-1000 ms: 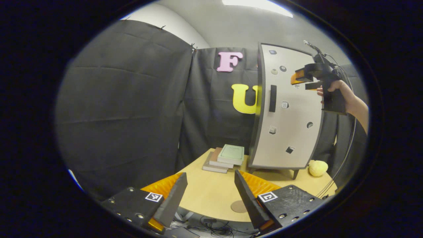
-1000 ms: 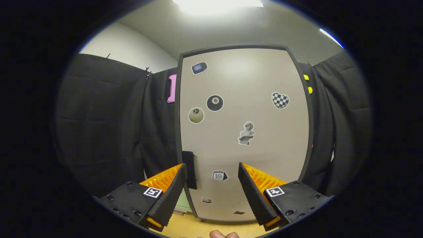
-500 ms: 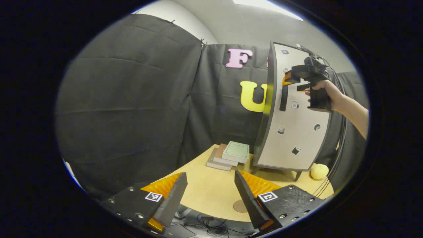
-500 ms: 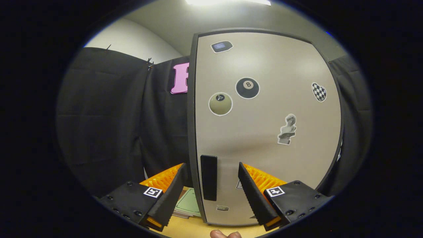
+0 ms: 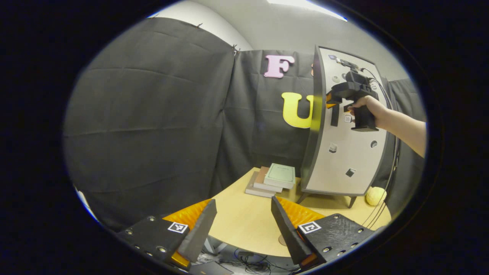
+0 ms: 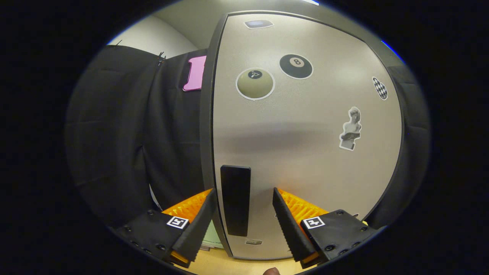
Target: Open the cabinet door with the right hand, grasp the bottle in the cabinet with the left hand and place it on the coaster, then close the cabinet door with the right hand.
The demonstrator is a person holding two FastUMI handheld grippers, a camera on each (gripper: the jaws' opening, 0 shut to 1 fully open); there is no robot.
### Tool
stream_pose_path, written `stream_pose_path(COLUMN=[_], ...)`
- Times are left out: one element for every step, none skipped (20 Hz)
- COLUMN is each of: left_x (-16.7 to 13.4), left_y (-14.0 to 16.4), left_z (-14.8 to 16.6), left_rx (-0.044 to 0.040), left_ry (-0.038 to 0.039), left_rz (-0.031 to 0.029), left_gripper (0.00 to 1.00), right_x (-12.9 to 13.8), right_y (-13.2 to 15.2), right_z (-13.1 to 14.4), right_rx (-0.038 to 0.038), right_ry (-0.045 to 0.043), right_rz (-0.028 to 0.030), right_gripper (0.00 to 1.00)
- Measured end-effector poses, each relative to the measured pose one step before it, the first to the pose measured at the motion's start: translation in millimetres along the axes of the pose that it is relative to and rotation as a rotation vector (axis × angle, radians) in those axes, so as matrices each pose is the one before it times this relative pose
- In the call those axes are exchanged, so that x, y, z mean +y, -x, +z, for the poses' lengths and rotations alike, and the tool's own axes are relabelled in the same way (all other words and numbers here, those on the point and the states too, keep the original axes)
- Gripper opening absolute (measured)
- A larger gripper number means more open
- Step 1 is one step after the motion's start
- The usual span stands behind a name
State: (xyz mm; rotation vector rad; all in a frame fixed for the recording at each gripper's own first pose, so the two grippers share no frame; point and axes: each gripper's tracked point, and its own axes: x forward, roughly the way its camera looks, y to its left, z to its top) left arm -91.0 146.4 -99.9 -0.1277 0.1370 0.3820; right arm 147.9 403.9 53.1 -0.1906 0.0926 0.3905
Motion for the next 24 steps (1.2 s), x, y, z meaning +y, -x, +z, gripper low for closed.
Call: stream_pose_path(left_x=[1.44, 1.94, 0.91, 0.30, 0.14, -0.32, -1.23, -0.94, 0.26, -0.37, -0.29, 0.39, -1.89, -0.94, -2.15, -1.52, -2.44, -1.94, -3.08, -3.38, -4.51, -3.89, -3.97, -3.68], left_y=[-2.51, -0.86, -1.00, -0.80, 0.28, 0.37, 1.01, 1.49, 1.15, 0.94, 1.57, 1.21, 0.60, 1.59, 0.39, 0.49, 1.06, 1.08, 1.29, 0.85, 2.16, 2.33, 3.97, 5.29], left_z=[-1.15, 0.99, 1.07, 1.44, 0.26, 1.06, -0.09, -0.09, -1.92, -0.43, -2.59, -3.12, -3.00, -1.70, -0.94, 0.81, -0.94, 2.43, 2.46, 1.94, 0.05, 1.02, -1.87, -1.93], left_rx=[-0.00024, -0.00086, -0.00209, -0.00277, -0.00289, -0.00121, 0.00029, 0.00131, 0.00116, 0.00178, 0.00421, 0.00664, 0.00693, 0.00554, 0.00330, 0.00097, -0.00117, -0.00207, -0.00366, -0.00263, -0.00066, 0.00033, 0.00051, 0.00360], left_ry=[-0.00109, -0.00508, -0.00704, -0.00725, -0.00576, -0.00249, 0.00210, 0.00424, 0.00443, 0.00517, 0.00490, 0.00350, 0.00136, -0.00093, -0.00307, -0.00553, -0.00694, -0.00628, -0.00452, -0.00322, -0.00169, 0.00046, 0.00255, 0.00414], left_rz=[0.00390, 0.00389, 0.00294, 0.00087, -0.00074, -0.00119, -0.00195, -0.00162, 0.00010, 0.00088, 0.00069, 0.00033, -0.00080, -0.00214, -0.00315, -0.00300, -0.00105, -0.00149, -0.00453, -0.00423, -0.00441, -0.00514, -0.00487, -0.00579], left_gripper=[0.87, 0.87, 0.87, 0.87, 0.89, 0.87, 0.87, 0.89, 0.89, 0.87, 0.89, 0.87, 0.87, 0.87, 0.87, 0.87, 0.87, 0.87, 0.87, 0.87, 0.87, 0.87, 0.87, 0.87], right_x=[0.60, 2.17, 3.83, 4.64, -1.25, -0.48, 1.06, 0.13, -0.29, 0.46, 0.12, 0.04, 0.45, 0.40, 0.32, 0.73, 1.37, 1.20, 0.69, 0.77, 1.35, 0.59, -0.25, -0.91], right_y=[-1.25, -0.09, 0.81, -0.33, 0.97, -0.19, -0.19, 1.42, -0.52, 1.06, 0.76, 1.42, 0.54, 4.23, -0.69, 2.46, 5.15, 6.51, 7.57, 7.07, 5.81, 6.99, 6.88, 6.71], right_z=[-1.08, 0.24, -0.09, -0.40, 0.12, 0.17, -1.38, 0.15, -0.14, -0.90, 0.50, 0.41, 0.08, 0.42, -1.57, 0.43, -0.38, 0.51, -1.98, -0.69, -1.01, -0.90, -0.68, 0.37], right_rx=[-0.00039, 0.00099, 0.00139, 0.00668, -0.00033, 0.00411, 0.00040, 0.00675, -0.00295, 0.00340, -0.00618, -0.00999, -0.01186, -0.00519, -0.00083, -0.00259, 0.00297, -0.00177, -0.00228, 0.00025, -0.00479, -0.00316, -0.00414, -0.00352], right_ry=[-0.00221, -0.00308, -0.00257, 0.00063, 0.01096, 0.00949, 0.00096, -0.00638, -0.00590, -0.01239, -0.00253, -0.00363, 0.00154, -0.00258, -0.00045, -0.00501, 0.00241, 0.00409, 0.00159, -0.00081, 0.00008, 0.00100, -0.00049, 0.00053], right_rz=[-0.00431, 0.00115, 0.01148, 0.01652, -0.00823, -0.00657, -0.00182, 0.00604, 0.00845, 0.01093, 0.01174, 0.01302, 0.01458, 0.01409, 0.01819, 0.01639, 0.01397, 0.01352, 0.01355, 0.01431, 0.01578, 0.01630, 0.01724, 0.01666], right_gripper=[0.82, 0.65, 0.64, 0.53, 0.46, 0.38, 0.37, 0.33, 0.33, 0.34, 0.30, 0.30, 0.27, 0.25, 0.23, 0.17, 0.18, 0.18, 0.18, 0.18, 0.18, 0.18, 0.18, 0.18])
